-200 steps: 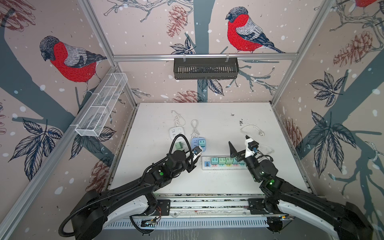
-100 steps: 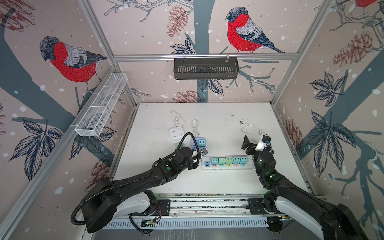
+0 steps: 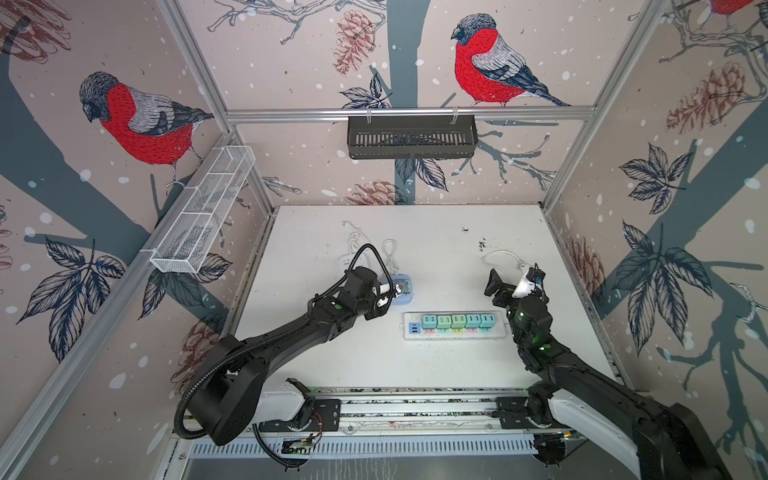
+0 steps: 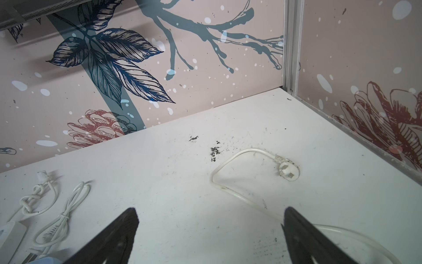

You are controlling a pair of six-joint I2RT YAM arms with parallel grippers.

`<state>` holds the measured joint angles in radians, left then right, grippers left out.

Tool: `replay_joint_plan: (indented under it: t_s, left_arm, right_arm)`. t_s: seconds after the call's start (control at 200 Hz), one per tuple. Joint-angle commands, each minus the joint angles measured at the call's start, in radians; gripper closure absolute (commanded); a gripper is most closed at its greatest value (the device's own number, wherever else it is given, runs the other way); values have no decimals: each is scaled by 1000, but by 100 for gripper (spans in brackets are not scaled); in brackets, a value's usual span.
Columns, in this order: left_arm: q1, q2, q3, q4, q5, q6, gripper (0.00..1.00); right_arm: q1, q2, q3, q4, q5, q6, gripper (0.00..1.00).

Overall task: Insert the plug
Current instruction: 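Carry the pink adapter with the left gripper over the light-blue socket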

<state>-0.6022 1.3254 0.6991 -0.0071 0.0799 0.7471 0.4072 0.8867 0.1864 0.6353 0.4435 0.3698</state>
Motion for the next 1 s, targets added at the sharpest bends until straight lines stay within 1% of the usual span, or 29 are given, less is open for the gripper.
replay_joint_plan:
  t_s: [0.0, 0.095, 0.25, 0.4, 0.535, 0.67, 0.861, 0.996]
  left_arm:
    - [44, 44, 51, -77, 159, 171, 100]
    - [59, 90, 75, -79, 172, 209, 100]
    - [88, 128, 100, -66, 277, 260, 100]
    - [108, 170, 123, -58, 302, 284, 100]
    - [114, 224, 164, -108, 308, 303, 100]
    - [115, 261, 203, -149, 338, 316, 100]
    - [116, 274, 218, -165, 357, 328, 100]
    - [130, 259, 211, -142, 393, 318, 100]
  right_arm:
    - [-7, -5, -4, 19, -23, 16, 0]
    - [-9, 0, -1, 19, -33, 16, 0]
    - [-11, 4, 2, 20, -35, 16, 0]
    - [-13, 4, 2, 20, -38, 17, 0]
    - [-14, 8, 2, 20, -43, 16, 0]
    - [-14, 8, 2, 22, -45, 16, 0]
    - [-15, 5, 2, 20, -50, 15, 0]
    - [-15, 7, 2, 22, -51, 15, 0]
